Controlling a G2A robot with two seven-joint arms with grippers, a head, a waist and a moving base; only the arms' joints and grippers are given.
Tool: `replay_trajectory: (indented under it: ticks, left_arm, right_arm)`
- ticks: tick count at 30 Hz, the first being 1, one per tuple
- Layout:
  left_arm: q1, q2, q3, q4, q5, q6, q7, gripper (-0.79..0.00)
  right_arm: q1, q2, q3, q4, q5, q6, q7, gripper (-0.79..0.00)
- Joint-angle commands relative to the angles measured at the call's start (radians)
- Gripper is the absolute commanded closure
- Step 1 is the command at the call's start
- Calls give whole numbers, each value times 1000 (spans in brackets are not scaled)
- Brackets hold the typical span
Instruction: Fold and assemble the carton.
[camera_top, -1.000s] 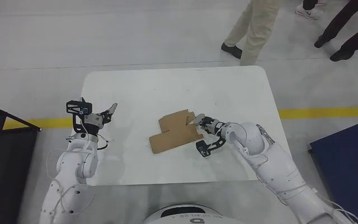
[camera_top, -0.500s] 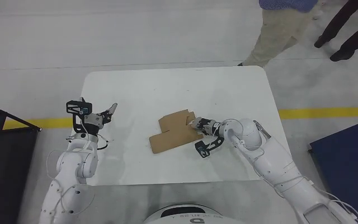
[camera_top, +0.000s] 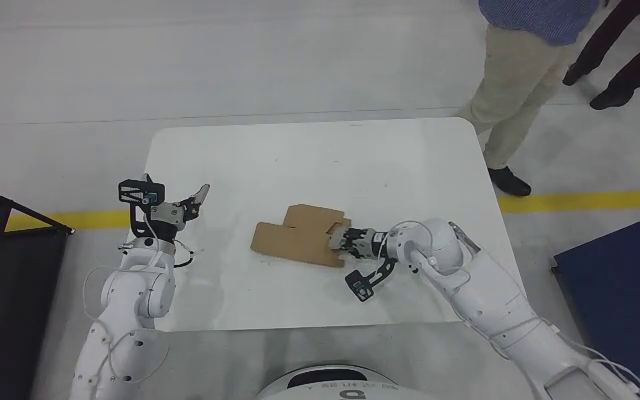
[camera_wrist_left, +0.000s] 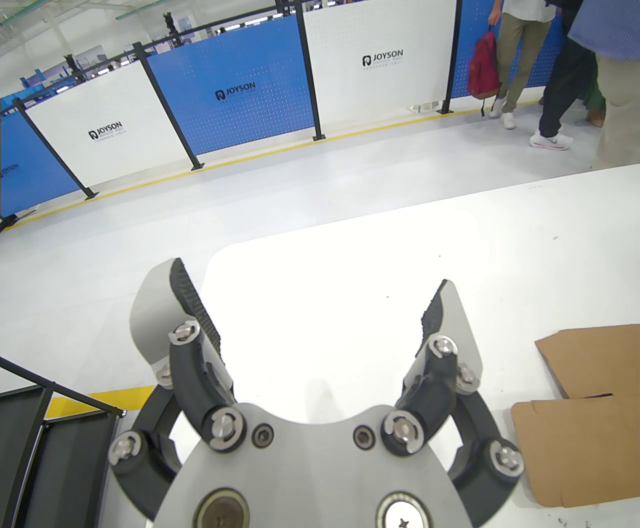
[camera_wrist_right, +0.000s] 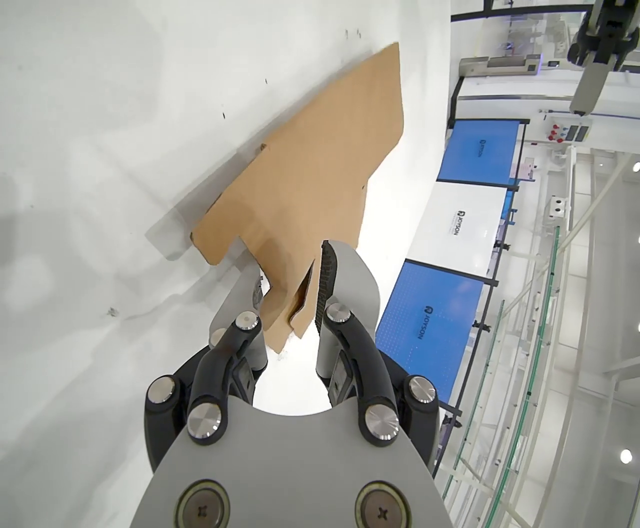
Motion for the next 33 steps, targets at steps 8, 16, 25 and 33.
replay_trajectory:
  ticks: [8, 16, 25, 33]
  left_arm:
    - [0, 0, 0, 0, 0, 0, 0, -785]
    - [0, 0, 0, 0, 0, 0, 0, -785]
    - [0, 0, 0, 0, 0, 0, 0, -785]
    - [0, 0, 0, 0, 0, 0, 0, -785]
  right_arm:
    - [14, -9, -48, 44, 8, 21, 39, -385]
    - [34, -16, -68, 70, 36, 62, 40, -382]
    - [57, -29, -111, 89, 51, 82, 68, -188]
    - [-1, -20, -28, 23, 179, 245, 121, 0]
